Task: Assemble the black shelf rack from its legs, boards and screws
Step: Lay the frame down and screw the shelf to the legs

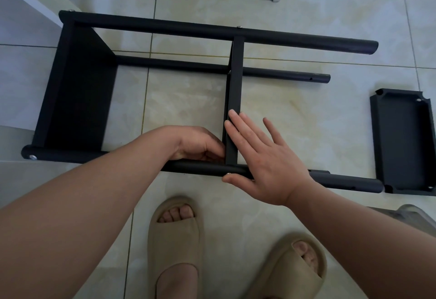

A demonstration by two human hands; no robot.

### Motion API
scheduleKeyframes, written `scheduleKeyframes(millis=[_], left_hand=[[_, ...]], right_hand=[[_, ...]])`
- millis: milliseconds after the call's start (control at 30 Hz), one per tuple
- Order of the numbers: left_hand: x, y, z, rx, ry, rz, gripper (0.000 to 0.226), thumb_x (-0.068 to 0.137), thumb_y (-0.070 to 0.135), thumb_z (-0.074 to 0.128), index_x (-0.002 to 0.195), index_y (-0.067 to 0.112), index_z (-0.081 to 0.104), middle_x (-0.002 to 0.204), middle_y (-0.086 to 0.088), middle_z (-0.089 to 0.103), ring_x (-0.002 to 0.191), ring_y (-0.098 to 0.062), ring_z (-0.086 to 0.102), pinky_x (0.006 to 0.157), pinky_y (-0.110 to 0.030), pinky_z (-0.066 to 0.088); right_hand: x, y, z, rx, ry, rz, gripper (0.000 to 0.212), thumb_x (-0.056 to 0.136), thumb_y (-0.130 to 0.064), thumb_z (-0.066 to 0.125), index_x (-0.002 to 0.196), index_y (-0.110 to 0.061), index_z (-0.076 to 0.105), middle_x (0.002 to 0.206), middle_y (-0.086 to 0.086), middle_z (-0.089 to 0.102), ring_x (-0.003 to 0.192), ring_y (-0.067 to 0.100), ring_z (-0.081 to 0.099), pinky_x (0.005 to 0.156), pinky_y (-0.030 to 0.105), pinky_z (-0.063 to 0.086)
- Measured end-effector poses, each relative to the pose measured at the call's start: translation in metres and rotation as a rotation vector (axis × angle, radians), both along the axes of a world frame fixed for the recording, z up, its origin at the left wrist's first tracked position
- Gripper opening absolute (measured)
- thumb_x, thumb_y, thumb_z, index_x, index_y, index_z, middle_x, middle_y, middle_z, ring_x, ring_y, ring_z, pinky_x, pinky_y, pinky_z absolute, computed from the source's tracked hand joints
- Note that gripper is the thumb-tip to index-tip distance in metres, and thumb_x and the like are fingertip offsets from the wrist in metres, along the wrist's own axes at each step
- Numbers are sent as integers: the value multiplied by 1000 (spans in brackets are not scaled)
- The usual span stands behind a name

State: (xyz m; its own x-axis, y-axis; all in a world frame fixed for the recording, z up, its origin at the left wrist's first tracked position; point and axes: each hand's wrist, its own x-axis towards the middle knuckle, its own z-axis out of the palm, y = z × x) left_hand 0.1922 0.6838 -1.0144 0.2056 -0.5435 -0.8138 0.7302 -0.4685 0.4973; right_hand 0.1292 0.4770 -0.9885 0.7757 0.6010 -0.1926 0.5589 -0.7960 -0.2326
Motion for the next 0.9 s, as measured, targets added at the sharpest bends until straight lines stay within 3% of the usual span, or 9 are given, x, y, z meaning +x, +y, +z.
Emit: scheduleKeyframes(millis=[133,300,500,733,900], left_hand=[[0,1,0,13,-12,9,13,70,12,67,70,17,79,75,-8,73,68,-17,71,61,-23,55],[1,1,0,-5,50,-10,19,80,9,62,77,15,80,81,-8,73,74,-18,71,71,-27,54],[1,-1,1,54,-39,-22,22,88,4,60,75,13,76,76,-9,73,66,-17,70,60,-23,54],[1,1,1,-1,55,-29,24,87,7,58,80,14,80,85,-10,73,78,-20,70,81,-33,50],[0,-2,-1,52,-49,-28,17,88,7,62,81,13,76,80,-8,74,70,-17,71,64,-23,54]], right_hand=[[0,0,0,9,8,0,93,96,-75,26,163,-14,8,171,0,-6,157,18,-4,125,54,14],[0,0,0,4,11,-3,93,96,-75,27,163,-14,8,171,0,-6,157,17,-4,125,55,15],[0,0,0,-1,16,-6,93,95,-75,25,163,-15,7,171,0,-6,157,17,-4,125,55,15],[0,0,0,-5,11,-7,93,95,-76,26,163,-15,7,171,0,-6,157,17,-3,124,55,16],[0,0,0,-3,14,-9,93,95,-75,27,163,-14,8,171,0,-6,157,17,-3,125,55,16]])
